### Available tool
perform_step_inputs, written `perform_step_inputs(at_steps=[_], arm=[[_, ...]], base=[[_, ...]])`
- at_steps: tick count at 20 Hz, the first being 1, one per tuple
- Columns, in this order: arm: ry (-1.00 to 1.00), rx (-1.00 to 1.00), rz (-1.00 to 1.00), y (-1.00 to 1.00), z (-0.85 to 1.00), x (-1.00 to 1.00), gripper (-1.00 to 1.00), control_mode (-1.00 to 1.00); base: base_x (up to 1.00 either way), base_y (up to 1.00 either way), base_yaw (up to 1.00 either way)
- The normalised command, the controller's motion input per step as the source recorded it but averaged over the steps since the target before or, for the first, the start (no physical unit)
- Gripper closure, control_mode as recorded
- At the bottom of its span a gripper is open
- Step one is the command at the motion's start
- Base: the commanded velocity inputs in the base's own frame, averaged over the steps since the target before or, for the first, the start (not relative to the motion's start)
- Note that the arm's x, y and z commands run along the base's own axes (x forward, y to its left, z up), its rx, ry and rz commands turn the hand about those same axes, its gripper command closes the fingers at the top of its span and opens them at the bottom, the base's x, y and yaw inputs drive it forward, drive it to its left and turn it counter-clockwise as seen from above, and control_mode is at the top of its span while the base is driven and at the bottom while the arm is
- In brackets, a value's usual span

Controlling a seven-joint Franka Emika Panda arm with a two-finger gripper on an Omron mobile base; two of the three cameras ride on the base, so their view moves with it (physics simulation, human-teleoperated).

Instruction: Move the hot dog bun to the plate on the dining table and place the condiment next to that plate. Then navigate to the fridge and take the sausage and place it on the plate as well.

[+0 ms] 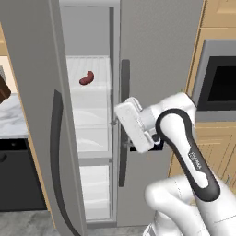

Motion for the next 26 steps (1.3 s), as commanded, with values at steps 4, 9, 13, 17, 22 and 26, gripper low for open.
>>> perform_step_inputs(at_steps=[4,9,13,17,22,26], arm=[[0.11,0.05,0.07,0.99,-0.23,1.00,-1.00,-1.00],[0.05,0.00,0.06,0.98,-0.03,0.93,-1.00,-1.00],[0.01,-0.01,0.06,1.00,0.00,0.62,-1.00,-1.00],[0.01,-0.05,0.08,1.00,0.00,0.43,-1.00,-1.00],[0.00,-0.11,0.10,1.00,0.00,0.00,-1.00,-1.00],[0.00,-0.15,0.11,1.00,0.00,-0.04,-1.00,-1.00]], base=[[0.00,0.00,0.00],[0.00,0.00,0.00],[0.00,0.00,0.00],[0.00,0.00,0.00],[0.00,0.00,0.00],[0.00,0.00,0.00]])
